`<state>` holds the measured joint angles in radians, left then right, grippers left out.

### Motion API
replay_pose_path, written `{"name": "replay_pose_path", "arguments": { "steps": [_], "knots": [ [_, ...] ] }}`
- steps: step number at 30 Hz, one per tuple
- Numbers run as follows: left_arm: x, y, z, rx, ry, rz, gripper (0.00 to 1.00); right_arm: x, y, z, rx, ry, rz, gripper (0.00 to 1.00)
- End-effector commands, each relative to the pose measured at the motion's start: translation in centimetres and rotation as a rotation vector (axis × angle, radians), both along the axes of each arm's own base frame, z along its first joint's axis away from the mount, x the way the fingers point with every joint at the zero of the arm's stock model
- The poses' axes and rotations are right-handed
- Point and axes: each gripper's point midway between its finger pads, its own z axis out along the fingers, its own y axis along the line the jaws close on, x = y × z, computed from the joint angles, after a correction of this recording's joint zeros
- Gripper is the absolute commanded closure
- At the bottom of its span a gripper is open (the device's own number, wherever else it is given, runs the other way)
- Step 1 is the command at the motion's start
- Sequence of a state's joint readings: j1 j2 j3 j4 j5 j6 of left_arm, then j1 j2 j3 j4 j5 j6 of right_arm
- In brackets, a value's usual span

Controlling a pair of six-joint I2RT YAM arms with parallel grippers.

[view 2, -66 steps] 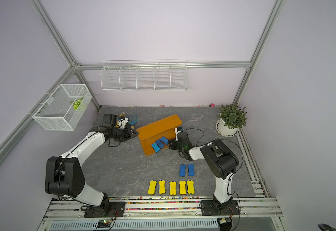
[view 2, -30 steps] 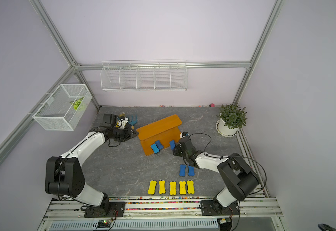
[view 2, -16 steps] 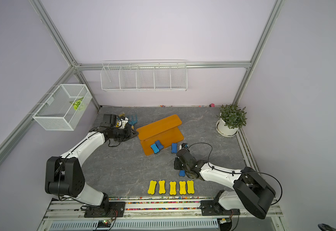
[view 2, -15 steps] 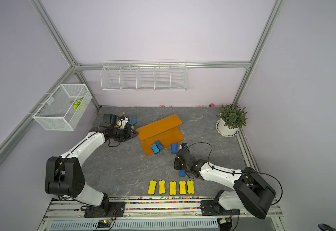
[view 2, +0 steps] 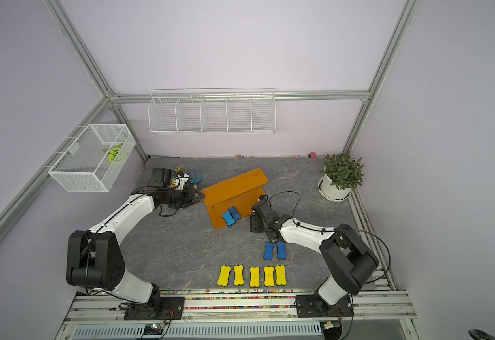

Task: Remove the whiteboard erasers from the shelf
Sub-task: Pick up the whiteboard eraser from the center of the board.

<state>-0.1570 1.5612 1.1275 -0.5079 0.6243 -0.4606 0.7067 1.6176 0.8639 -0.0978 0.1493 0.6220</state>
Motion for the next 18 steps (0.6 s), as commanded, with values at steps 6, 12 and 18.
{"name": "replay_pose_path", "arguments": {
  "steps": [6, 12, 18],
  "knots": [
    [-0.1, 0.5, 0.3, 0.016, -0.012, 0.004, 0.57, 1.7, 0.3, -0.7, -0.044, -0.011, 0.000, 0.33],
    [-0.1, 0.5, 0.3, 0.016, -0.010, 0.004, 0.56, 1.9, 0.1, -1.7, -0.058, -0.004, -0.022, 0.36],
    [-0.1, 0.5, 0.2, 0.016, -0.009, 0.006, 0.56, 2.4, 0.3, -2.4, -0.069, 0.004, -0.024, 0.44]
  ]
}}
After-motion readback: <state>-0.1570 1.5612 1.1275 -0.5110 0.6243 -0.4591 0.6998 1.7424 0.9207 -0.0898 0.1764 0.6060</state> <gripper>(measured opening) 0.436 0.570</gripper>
